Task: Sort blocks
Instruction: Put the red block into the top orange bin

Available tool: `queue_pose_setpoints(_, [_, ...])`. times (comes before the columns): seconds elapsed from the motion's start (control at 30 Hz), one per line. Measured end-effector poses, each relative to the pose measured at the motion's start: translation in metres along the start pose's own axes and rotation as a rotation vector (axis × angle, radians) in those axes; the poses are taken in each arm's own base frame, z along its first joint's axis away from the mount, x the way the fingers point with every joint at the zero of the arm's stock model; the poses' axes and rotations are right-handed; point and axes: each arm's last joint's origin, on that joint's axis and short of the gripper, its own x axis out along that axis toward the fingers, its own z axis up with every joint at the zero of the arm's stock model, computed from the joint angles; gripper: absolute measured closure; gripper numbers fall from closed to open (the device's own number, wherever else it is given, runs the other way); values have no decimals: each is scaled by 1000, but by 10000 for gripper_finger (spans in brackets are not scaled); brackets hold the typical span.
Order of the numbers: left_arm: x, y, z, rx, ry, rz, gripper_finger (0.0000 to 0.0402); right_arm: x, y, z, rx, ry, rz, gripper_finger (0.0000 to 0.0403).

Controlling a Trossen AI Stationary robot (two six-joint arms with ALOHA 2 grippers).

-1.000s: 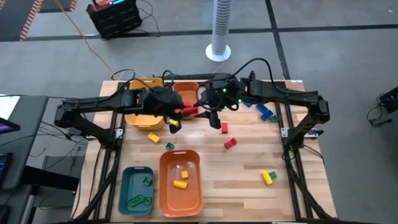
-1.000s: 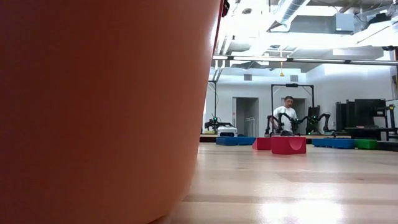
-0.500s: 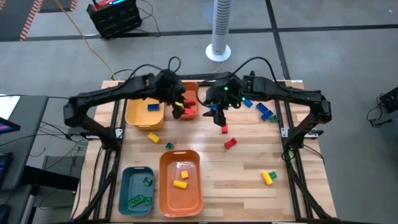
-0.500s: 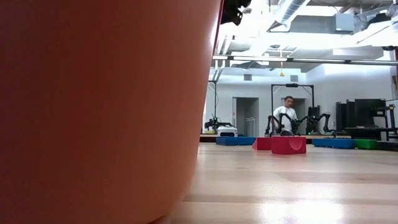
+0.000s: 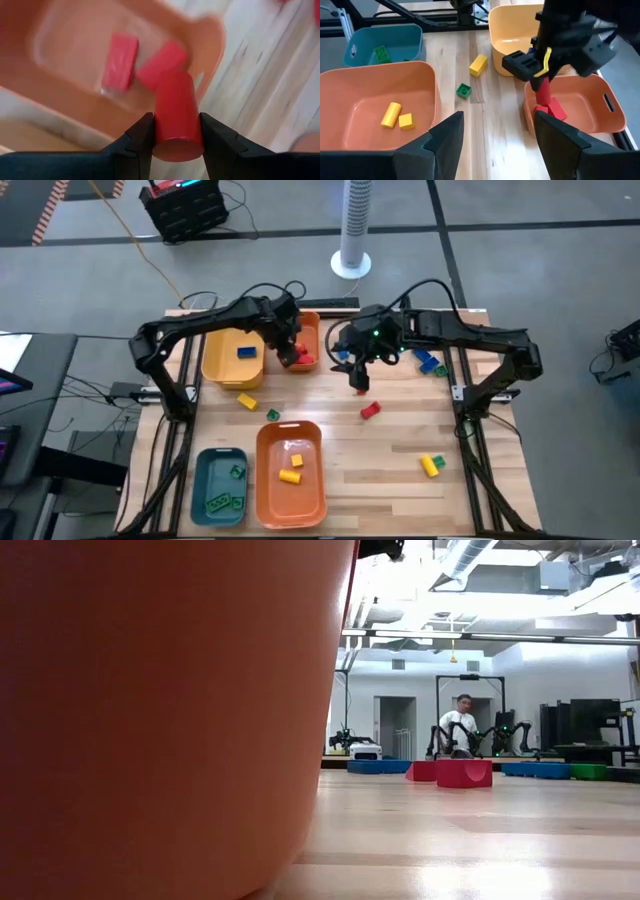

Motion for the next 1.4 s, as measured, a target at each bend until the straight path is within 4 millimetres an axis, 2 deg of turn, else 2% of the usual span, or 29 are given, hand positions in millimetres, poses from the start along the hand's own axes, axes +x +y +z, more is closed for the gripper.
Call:
queue_pose_setpoints(0.1, [7, 1, -1, 15, 65, 20, 279, 3, 3, 0, 0, 4, -2, 153])
queue_pose_setpoints(0.3, [8, 4, 0, 27, 63, 57, 279, 3, 5, 0, 9, 2, 3, 153])
queue_pose_setpoints(0.77, [7, 15, 17, -101, -131, 235, 273, 3, 16, 5, 0, -46, 30, 153])
queue_pose_setpoints(0.93, [9, 16, 18, -121, -130, 237, 244, 3, 17, 5, 0, -45, 28, 153])
queue_pose_setpoints(1.27, [9, 13, 18, -114, -125, 199, 234, 3, 17, 5, 0, -45, 27, 153])
queue_pose_setpoints(1.4, [-2, 11, 22, -104, -143, 192, 222, 3, 14, 4, 5, -40, 20, 153])
